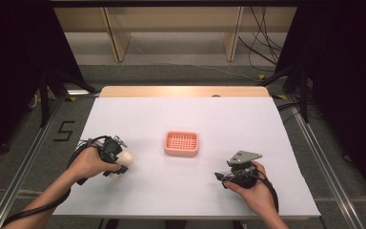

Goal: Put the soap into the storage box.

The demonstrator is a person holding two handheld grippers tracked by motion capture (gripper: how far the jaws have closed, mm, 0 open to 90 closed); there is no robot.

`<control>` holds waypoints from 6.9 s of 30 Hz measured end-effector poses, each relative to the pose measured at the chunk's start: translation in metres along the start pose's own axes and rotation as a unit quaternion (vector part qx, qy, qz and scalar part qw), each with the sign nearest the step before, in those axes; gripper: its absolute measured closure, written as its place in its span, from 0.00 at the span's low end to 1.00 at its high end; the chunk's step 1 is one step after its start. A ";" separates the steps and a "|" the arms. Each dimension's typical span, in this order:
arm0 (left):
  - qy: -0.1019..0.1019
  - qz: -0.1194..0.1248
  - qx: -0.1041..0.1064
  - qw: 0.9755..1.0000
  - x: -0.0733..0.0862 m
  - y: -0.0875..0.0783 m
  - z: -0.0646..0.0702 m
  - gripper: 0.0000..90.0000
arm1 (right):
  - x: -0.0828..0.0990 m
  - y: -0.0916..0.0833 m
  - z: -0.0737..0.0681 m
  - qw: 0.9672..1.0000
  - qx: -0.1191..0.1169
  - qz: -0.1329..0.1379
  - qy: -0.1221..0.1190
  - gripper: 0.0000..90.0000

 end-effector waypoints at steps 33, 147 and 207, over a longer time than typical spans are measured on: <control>0.050 0.028 -0.020 0.998 -0.039 -0.009 0.005 0.55 | -0.002 -0.002 0.004 1.000 0.002 0.013 -0.008 0.39; 0.209 0.001 -0.001 0.978 -0.108 0.004 0.038 0.55 | 0.002 -0.014 0.012 0.999 0.005 0.031 0.031 0.39; 0.239 0.030 -0.020 0.970 -0.143 0.008 0.025 0.55 | 0.004 -0.013 0.012 0.999 0.001 0.026 0.022 0.39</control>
Point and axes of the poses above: each handheld gripper's, and its own axes: y roughly forward along the jaws, x roughly out of its underside, z roughly to its right, the point moved 9 cm from there along y, roughly forward along the jaws, and after that the axes turned 15 degrees about y, right-handed, at the moved point
